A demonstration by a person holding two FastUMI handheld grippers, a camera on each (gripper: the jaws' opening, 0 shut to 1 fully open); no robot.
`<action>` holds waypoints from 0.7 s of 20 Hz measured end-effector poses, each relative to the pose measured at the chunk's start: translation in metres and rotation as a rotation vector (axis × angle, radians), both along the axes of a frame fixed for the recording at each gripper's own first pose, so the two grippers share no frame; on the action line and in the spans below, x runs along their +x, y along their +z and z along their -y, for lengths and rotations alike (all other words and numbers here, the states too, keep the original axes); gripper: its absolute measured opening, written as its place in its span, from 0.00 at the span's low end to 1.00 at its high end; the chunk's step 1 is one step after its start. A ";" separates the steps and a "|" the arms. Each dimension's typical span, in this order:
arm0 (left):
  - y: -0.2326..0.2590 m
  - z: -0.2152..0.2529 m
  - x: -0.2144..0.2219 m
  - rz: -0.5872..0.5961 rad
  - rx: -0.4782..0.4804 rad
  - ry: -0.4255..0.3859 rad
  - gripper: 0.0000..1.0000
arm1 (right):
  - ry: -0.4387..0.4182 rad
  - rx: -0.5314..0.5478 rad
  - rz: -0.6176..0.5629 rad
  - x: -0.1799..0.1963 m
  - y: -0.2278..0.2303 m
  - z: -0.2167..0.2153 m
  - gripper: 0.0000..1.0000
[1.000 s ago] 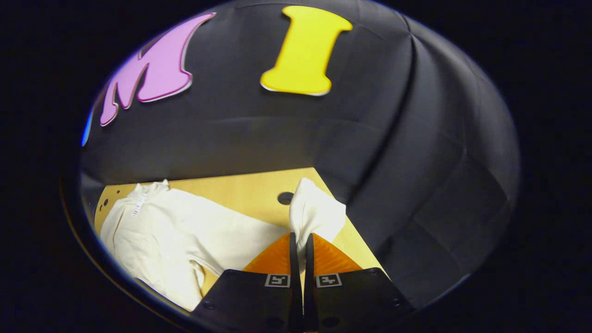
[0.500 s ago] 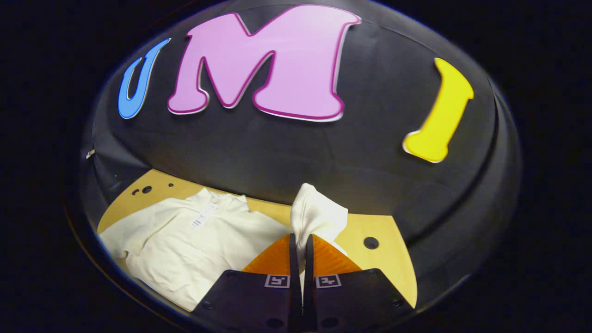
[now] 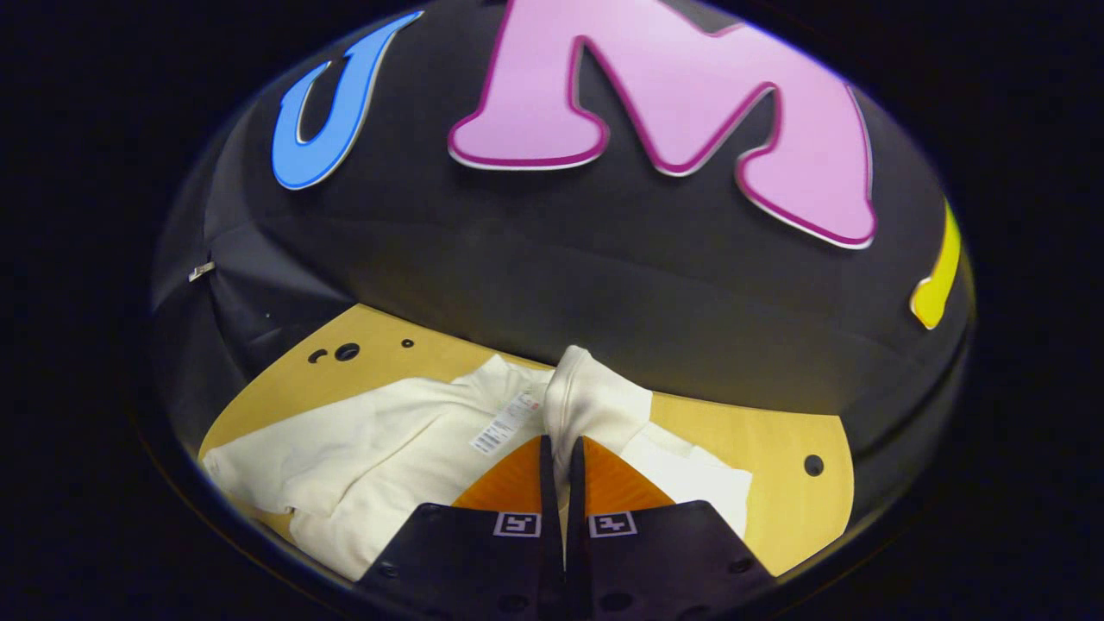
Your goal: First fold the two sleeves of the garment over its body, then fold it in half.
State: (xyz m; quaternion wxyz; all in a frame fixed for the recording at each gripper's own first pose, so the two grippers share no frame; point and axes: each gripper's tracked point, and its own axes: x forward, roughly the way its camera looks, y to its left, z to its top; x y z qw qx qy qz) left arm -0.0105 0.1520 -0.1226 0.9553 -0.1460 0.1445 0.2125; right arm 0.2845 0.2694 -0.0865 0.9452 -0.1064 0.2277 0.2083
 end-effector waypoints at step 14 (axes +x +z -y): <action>-0.027 -0.040 -0.007 -0.022 -0.133 0.096 1.00 | 0.051 0.041 -0.139 -0.025 -0.100 -0.168 0.10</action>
